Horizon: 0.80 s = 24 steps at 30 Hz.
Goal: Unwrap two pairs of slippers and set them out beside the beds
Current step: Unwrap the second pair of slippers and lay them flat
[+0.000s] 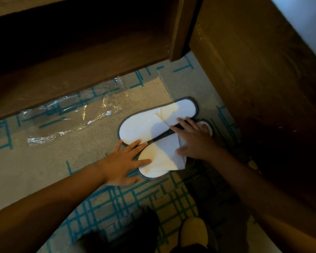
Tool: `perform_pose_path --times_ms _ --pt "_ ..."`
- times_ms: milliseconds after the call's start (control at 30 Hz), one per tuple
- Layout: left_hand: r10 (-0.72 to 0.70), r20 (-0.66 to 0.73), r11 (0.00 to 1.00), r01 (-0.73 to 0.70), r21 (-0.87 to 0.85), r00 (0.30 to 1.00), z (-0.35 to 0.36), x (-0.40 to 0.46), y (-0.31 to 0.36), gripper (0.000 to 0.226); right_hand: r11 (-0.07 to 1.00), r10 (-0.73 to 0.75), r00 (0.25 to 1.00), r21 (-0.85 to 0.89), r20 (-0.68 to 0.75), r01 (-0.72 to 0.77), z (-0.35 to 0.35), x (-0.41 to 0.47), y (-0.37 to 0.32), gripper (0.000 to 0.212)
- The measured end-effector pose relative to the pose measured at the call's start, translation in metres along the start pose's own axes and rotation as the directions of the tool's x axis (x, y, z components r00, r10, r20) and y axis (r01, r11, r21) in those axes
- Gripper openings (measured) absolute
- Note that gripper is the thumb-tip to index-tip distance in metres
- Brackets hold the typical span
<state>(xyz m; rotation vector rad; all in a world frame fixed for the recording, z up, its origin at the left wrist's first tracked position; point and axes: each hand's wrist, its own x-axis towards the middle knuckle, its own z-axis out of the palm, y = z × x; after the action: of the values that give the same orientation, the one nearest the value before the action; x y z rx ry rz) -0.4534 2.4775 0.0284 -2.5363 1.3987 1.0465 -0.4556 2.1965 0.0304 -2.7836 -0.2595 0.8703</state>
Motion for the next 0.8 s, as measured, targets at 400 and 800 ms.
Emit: perform_pose_path --times_ms 400,800 --pt "0.049 0.023 0.995 -0.051 0.081 0.999 -0.026 0.029 -0.012 0.074 0.997 0.067 0.997 0.05 -0.043 -0.065 -0.012 0.006 0.025 0.085" --pt "0.064 -0.032 0.996 -0.062 0.065 0.997 -0.035 0.044 -0.012 0.069 0.993 0.104 0.993 0.063 -0.061 -0.1 -0.021 0.01 0.034 0.087"
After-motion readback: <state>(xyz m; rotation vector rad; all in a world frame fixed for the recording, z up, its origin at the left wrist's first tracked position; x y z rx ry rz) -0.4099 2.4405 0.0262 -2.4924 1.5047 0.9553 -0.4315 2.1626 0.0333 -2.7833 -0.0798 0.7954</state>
